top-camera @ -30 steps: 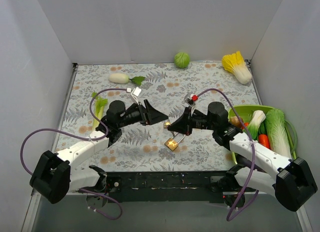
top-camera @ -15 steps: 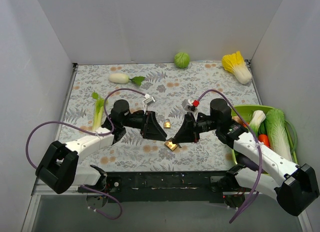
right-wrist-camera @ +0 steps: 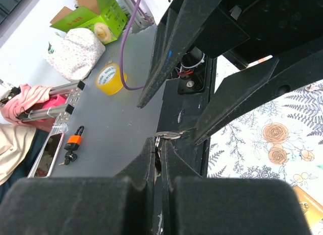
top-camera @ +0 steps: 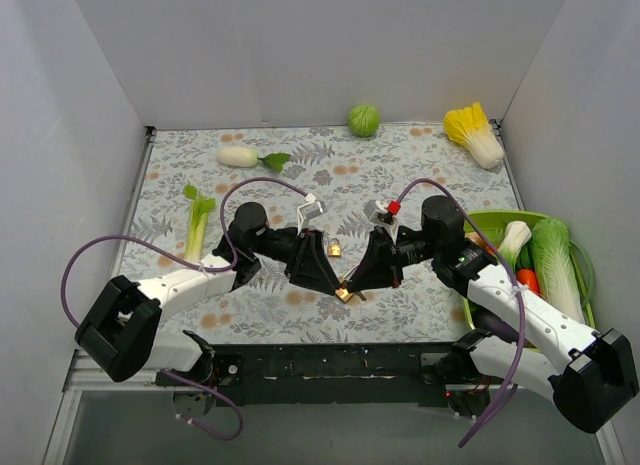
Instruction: Unlock with the key
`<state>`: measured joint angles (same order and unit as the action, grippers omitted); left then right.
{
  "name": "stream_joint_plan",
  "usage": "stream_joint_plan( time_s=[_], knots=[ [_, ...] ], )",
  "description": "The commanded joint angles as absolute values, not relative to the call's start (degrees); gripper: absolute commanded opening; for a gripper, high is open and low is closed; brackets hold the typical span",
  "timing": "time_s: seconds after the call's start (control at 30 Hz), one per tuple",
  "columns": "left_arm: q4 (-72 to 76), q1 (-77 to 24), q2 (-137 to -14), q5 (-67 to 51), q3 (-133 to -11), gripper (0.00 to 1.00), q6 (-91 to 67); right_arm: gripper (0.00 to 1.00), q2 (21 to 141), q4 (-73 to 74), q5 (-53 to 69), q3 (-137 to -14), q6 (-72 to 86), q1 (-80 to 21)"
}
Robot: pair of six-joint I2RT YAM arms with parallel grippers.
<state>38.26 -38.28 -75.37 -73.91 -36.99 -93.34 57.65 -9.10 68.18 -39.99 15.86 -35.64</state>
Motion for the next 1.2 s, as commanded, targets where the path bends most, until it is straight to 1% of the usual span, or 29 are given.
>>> stream_joint_plan(
  time_s=[0.0, 0.07, 0.13, 0.17, 0.23, 0.57, 0.67, 0.73, 0.77, 0.87, 0.97, 1.0, 1.03, 1.07, 1.1, 1.13, 1.17],
  knots=[
    [44.6, -38.8, -75.4, -74.0, -36.8, 0.49, -96.6, 0.01, 57.2, -11.3, 70.9, -41.7, 16.4, -35.6],
    [45.9, -39.1, -75.9, -73.9, -36.5, 0.44, -97.9, 0.01, 57.2, -11.3, 71.2, -41.7, 16.4, -35.5],
    [46.8, -39.5, -76.3, -74.1, -36.5, 0.42, -98.2, 0.01, 57.3, -11.2, 71.2, -41.7, 16.3, -35.5],
    [46.9, -39.7, -76.6, -73.9, -36.3, 0.39, -98.3, 0.01, 57.3, -11.2, 71.2, -41.6, 16.3, -35.5],
    [48.4, -40.3, -76.9, -73.9, -36.3, 0.36, -99.4, 0.01, 57.6, -11.2, 71.2, -41.5, 16.1, -35.5],
    [50.2, -41.5, -77.8, -74.2, -35.0, 0.38, -100.5, 0.01, 58.0, -12.0, 70.4, -41.7, 15.9, -35.4],
    [50.5, -41.7, -77.6, -74.1, -34.6, 0.35, -100.8, 0.01, 58.1, -12.0, 70.4, -41.4, 15.8, -35.3],
    [50.8, -41.7, -77.3, -73.9, -34.6, 0.27, -100.8, 0.01, 57.9, -11.9, 70.4, -41.2, 15.8, -35.3],
    [50.9, -41.7, -77.3, -73.7, -34.5, 0.18, -100.8, 0.01, 58.0, -11.5, 70.3, -41.0, 15.4, -35.2],
    [49.0, -41.7, -77.1, -73.6, -35.0, 0.0, -98.9, 0.01, 58.0, -8.4, 70.1, -41.2, 13.4, -35.0],
    [41.2, -41.7, -76.6, -73.2, -36.6, 0.0, -93.1, 0.01, 57.7, -3.4, 69.5, -41.6, 11.4, -34.5],
    [33.8, -41.7, -76.6, -73.3, -37.3, 0.0, -87.2, 0.08, 57.7, -2.0, 69.4, -41.8, 10.3, -34.3],
    [28.7, -41.7, -76.5, -73.4, -38.6, 0.0, -83.3, 0.18, 57.5, -0.1, 69.4, -42.0, 9.8, -34.2],
    [22.8, -41.7, -76.6, -72.8, -41.4, 0.0, -79.3, 0.35, 57.4, -0.1, 69.3, -42.1, 9.6, -34.0],
    [13.2, -41.7, -76.8, -72.6, -42.8, 0.0, -75.2, 0.42, 57.1, 1.6, 69.0, -41.8, 9.5, -33.9],
    [9.8, -41.7, -77.1, -72.7, -43.9, 0.0, -70.4, 0.5, 56.7, 1.6, 68.9, -41.7, 9.5, -33.9],
    [6.1, -41.7, -77.3, -72.3, -46.3, 0.0, -67.1, 0.66, 56.5, 1.5, 68.3, -41.6, 9.7, -33.8]
  ],
)
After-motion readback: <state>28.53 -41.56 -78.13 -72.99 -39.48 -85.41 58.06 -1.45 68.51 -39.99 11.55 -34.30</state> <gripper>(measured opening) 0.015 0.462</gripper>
